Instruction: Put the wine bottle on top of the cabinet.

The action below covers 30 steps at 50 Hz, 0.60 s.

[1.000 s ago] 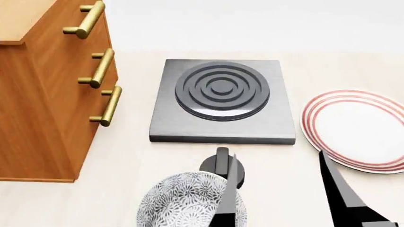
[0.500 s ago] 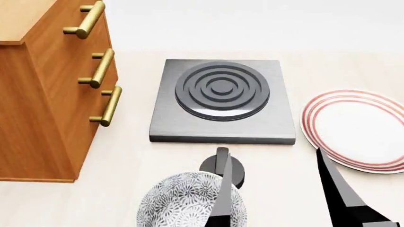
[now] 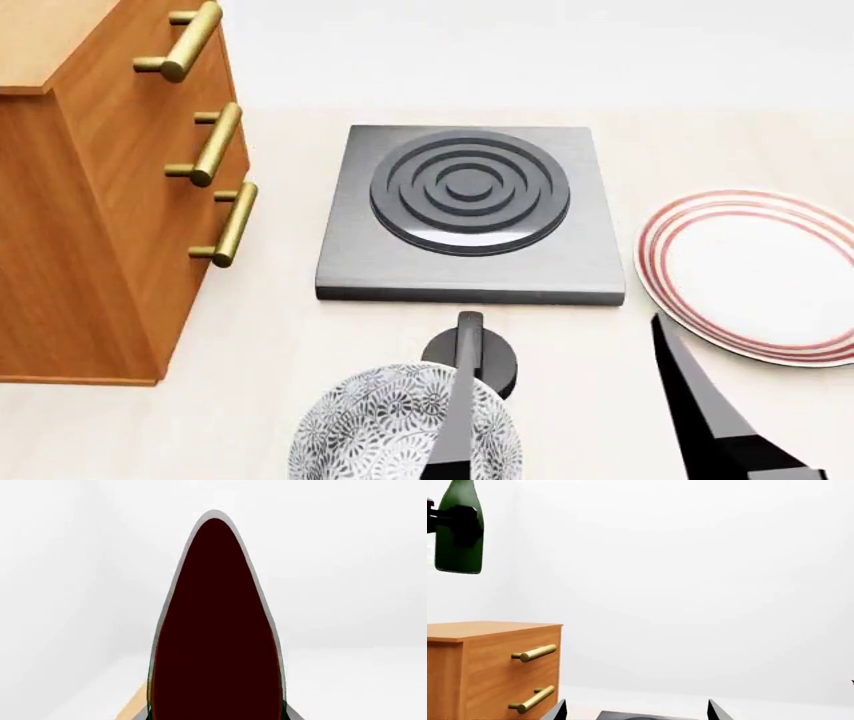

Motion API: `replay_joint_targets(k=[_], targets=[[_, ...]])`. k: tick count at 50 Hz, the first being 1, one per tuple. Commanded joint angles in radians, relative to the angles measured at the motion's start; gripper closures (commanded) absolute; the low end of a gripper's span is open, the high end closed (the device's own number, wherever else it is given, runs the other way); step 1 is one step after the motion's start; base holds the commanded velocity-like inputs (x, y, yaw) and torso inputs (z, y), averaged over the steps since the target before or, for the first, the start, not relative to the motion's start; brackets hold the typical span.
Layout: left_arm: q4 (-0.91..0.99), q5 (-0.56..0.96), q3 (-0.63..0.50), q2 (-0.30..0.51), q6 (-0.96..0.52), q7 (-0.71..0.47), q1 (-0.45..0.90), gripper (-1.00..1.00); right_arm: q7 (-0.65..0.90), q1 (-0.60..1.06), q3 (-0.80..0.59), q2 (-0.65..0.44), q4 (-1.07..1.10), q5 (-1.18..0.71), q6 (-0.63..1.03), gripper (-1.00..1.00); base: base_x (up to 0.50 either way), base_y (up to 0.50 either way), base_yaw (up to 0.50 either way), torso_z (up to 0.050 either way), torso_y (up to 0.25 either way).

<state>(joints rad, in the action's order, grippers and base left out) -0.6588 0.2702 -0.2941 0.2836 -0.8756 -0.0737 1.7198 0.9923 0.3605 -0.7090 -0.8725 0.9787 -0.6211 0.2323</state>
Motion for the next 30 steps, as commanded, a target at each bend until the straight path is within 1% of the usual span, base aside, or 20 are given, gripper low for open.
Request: replay_joint_targets(k=[1, 14, 15, 22, 30], targets=[[0.024, 0.031, 0.018, 0.007, -0.022, -0.004, -0.025, 1.0, -0.002, 0.008, -0.012, 0.009, -0.001, 0.002, 0.009, -1.0, 0.0, 0.0, 0.0, 0.0, 0.0], [0.066, 0.032, 0.021, 0.036, -0.046, -0.022, -0.082, 1.0, -0.002, 0.011, -0.019, 0.011, -0.002, 0.005, 0.01, -1.0, 0.0, 0.0, 0.0, 0.001, 0.001], [0.073, 0.024, 0.007, 0.042, -0.05, -0.021, -0.09, 1.0, -0.003, 0.009, -0.019, 0.01, -0.006, 0.008, 0.006, -1.0, 0.0, 0.0, 0.0, 0.0, 0.01], [0.071, 0.03, 0.013, 0.04, -0.042, -0.021, -0.107, 1.0, 0.0, 0.012, -0.02, 0.01, -0.004, 0.005, 0.008, -1.0, 0.0, 0.0, 0.0, 0.0, 0.0], [0.084, 0.041, 0.034, 0.042, -0.027, -0.037, -0.156, 1.0, -0.003, 0.013, -0.029, 0.014, -0.006, 0.011, 0.01, -1.0, 0.0, 0.0, 0.0, 0.0, 0.001]])
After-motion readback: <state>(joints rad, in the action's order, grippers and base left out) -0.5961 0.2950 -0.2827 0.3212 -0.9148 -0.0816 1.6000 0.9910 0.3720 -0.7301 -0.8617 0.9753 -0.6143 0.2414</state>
